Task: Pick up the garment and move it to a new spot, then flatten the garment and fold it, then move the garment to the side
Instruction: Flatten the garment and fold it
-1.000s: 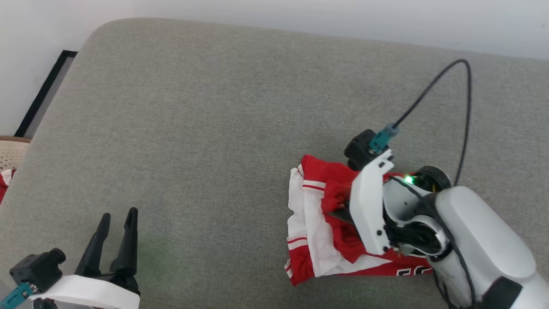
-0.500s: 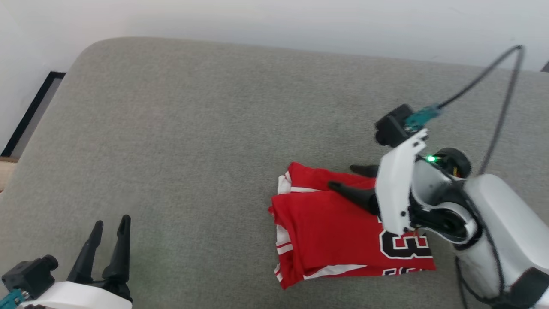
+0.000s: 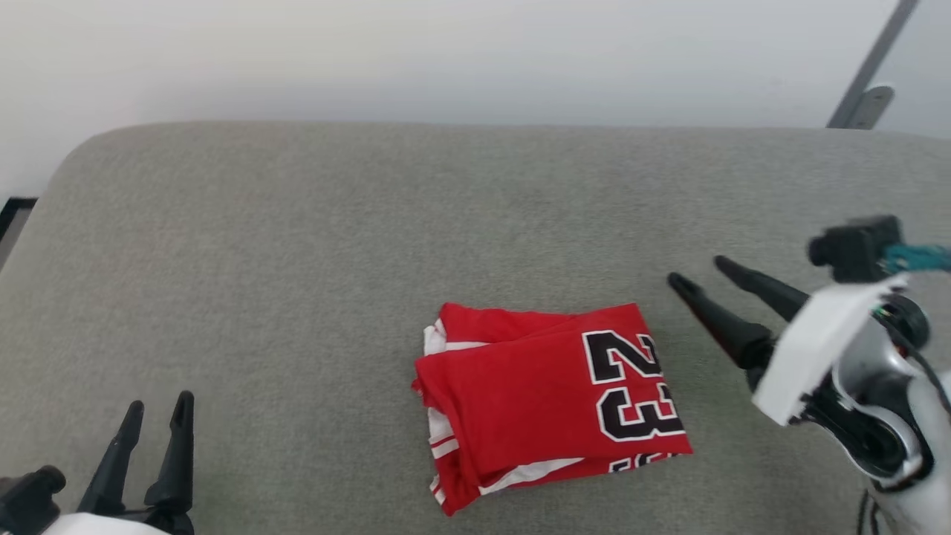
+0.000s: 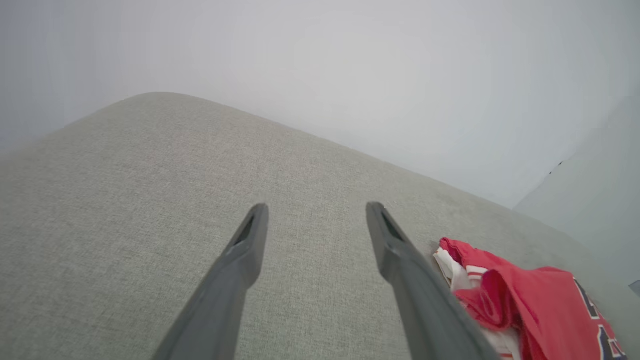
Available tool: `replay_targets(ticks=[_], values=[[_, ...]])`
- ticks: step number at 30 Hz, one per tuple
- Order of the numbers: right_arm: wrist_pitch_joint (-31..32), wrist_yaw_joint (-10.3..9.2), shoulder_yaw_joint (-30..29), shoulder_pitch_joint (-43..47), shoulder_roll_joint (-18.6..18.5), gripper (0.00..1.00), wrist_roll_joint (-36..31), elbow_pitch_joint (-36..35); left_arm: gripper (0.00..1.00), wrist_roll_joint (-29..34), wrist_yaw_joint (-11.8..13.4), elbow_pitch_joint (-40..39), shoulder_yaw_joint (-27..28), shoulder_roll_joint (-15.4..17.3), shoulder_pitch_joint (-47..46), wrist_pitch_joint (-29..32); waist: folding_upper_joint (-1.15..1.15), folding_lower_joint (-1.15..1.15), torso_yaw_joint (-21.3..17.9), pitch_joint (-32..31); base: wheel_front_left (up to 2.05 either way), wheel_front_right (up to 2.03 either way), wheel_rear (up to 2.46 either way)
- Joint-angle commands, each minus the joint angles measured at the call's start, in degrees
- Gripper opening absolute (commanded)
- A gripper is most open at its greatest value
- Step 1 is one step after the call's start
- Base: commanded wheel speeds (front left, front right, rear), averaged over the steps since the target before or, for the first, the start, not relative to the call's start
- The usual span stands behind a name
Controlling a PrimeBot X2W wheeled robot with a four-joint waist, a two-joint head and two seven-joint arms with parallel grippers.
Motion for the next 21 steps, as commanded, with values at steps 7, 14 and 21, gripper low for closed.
replay_targets(ticks=[7,14,21], values=[[-16.8,-0.03,-4.9,8.6,-2.2,1.0,-6.0,-0.1,1.0,5.1,1.9,-2.3,3.0,0.6,2.8,-0.3,0.0,0.0,-3.5,-3.2,0.0,0.0,0.0],[-28.1,-0.03,-7.5,14.0,-3.0,1.0,-9.8,4.1,1.0,10.8,1.3,-4.8,8.2,-1.4,5.6,-0.3,0.0,0.0,-4.7,-4.8,0.0,0.0,0.0],[-37.0,-0.03,-7.9,16.7,-2.2,1.0,-12.8,8.2,1.0,13.8,-0.2,-5.4,11.4,-3.3,7.6,-0.3,0.0,0.0,-4.9,-5.7,0.0,0.0,0.0]])
